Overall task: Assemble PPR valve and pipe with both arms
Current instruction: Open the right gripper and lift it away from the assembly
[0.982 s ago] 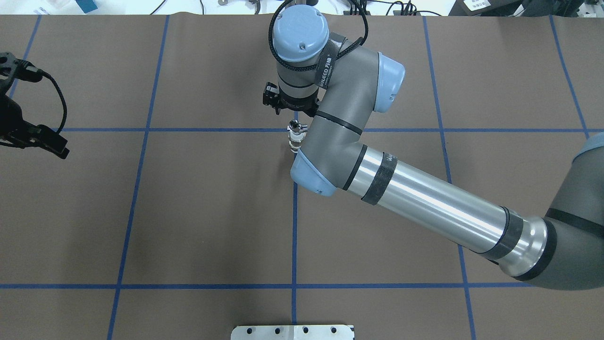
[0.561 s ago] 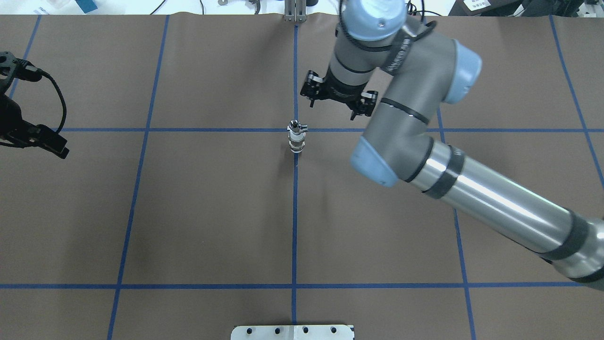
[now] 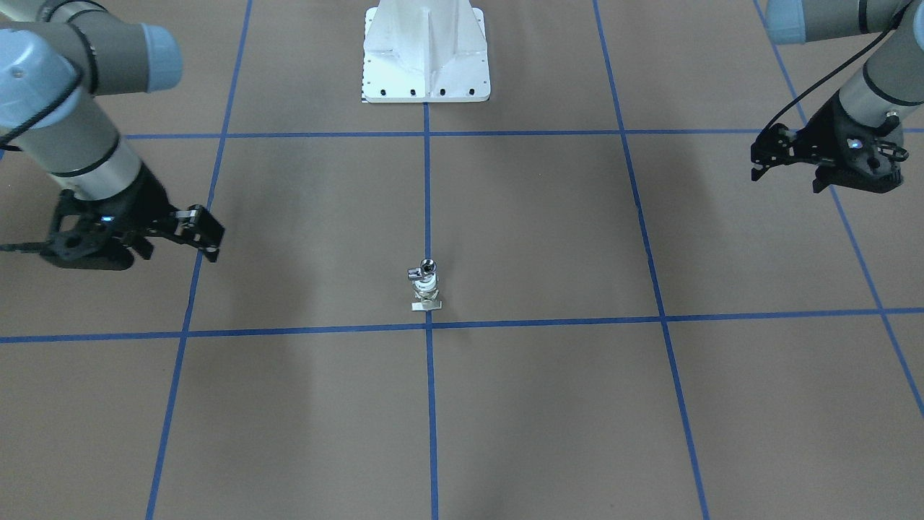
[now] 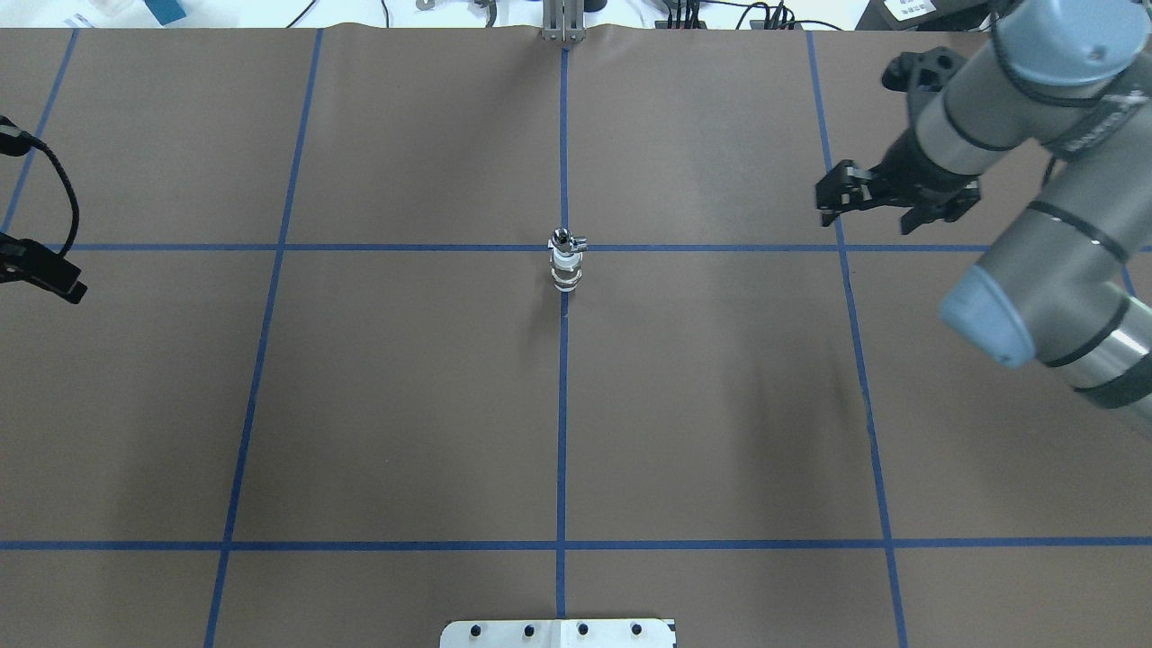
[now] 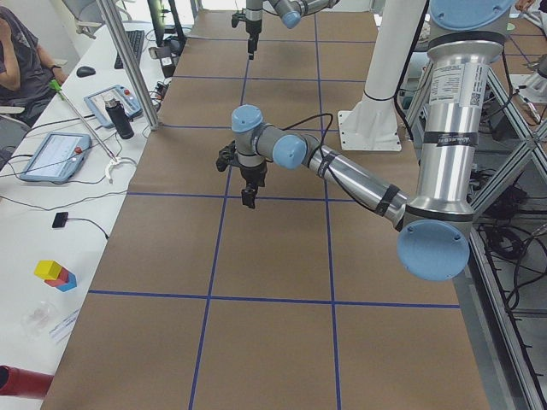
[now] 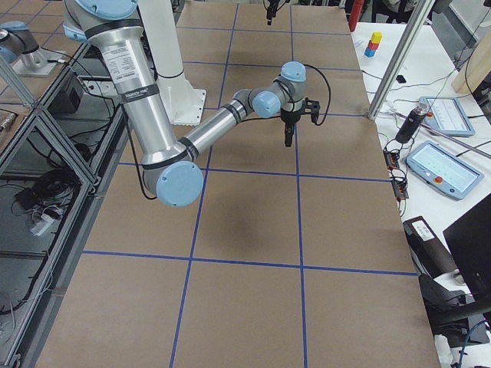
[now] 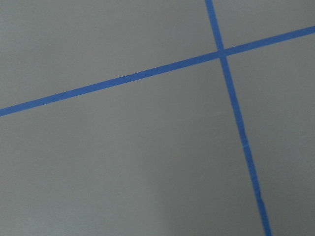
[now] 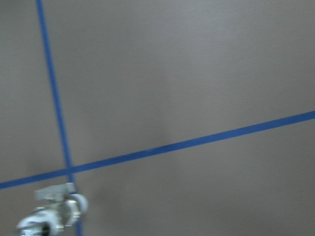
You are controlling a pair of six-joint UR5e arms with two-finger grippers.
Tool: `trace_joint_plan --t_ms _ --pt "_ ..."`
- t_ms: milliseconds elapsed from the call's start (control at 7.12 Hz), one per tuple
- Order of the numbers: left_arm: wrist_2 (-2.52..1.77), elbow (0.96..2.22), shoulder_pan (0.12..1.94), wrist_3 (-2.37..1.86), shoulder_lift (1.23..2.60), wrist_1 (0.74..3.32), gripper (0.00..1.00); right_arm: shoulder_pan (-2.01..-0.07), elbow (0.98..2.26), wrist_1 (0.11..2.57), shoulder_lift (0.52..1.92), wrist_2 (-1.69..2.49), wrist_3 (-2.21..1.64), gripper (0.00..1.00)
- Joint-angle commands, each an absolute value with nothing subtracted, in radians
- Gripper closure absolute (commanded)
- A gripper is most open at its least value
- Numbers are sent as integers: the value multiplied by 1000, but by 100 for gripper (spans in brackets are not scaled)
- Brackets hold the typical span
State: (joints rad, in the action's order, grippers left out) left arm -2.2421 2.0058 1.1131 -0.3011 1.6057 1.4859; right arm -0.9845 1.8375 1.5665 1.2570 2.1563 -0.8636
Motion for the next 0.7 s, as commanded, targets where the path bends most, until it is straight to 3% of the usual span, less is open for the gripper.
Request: trace_joint_plan --t_ms 0,561 --pt "-2244 2002 1178 -206 1562 1493 0 -1180 1841 1566 1455 2246 -494 1" --pt "-2399 1855 1393 115 1543 1499 0 -1396 1763 1568 1549 2405 -209 1"
